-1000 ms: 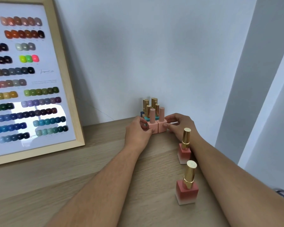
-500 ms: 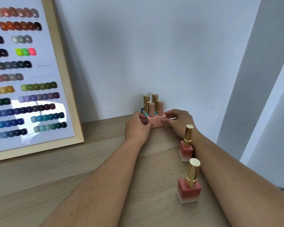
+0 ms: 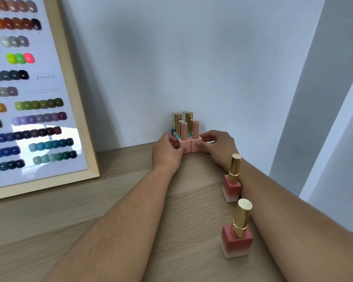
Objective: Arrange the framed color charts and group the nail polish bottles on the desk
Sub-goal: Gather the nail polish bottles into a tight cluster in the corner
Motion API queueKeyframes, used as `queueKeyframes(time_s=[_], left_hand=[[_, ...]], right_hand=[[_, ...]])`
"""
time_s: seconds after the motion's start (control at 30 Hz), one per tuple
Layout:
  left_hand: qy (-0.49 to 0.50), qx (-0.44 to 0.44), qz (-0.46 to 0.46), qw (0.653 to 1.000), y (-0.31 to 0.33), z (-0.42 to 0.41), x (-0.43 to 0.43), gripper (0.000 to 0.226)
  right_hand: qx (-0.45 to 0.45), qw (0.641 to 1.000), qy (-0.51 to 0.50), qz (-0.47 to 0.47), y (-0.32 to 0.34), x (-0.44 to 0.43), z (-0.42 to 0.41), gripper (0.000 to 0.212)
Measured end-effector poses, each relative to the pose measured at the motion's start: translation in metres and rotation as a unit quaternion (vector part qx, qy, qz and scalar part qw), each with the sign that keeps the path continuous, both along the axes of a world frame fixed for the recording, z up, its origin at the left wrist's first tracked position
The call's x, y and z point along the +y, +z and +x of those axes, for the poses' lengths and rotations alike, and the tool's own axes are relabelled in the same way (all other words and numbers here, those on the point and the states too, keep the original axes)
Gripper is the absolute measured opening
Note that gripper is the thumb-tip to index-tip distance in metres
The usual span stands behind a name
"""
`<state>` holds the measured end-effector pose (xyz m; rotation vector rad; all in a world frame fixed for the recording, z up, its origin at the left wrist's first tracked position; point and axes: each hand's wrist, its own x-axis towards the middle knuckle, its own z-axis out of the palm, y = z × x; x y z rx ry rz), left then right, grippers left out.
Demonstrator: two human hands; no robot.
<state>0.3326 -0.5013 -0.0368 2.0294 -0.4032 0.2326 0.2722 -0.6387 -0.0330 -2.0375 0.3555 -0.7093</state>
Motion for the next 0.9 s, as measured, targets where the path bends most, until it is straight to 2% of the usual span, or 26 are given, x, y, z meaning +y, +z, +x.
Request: queueKeyframes(time_s=[0.73,0.9], left_hand=[[-0.001,0.0,0.007,1.0,0.002,0.003,0.0,0.028],[0.008,0.017,-0.02,1.0,0.006,-0.012,0.015,0.032]], right_hand=[[0.004,1.0,0.015,0.022,0.0,-0.002,0.004,0.028],[-0.042,0.995,-0.045,0.08,0.003,-0.007,-0.022,0.013]])
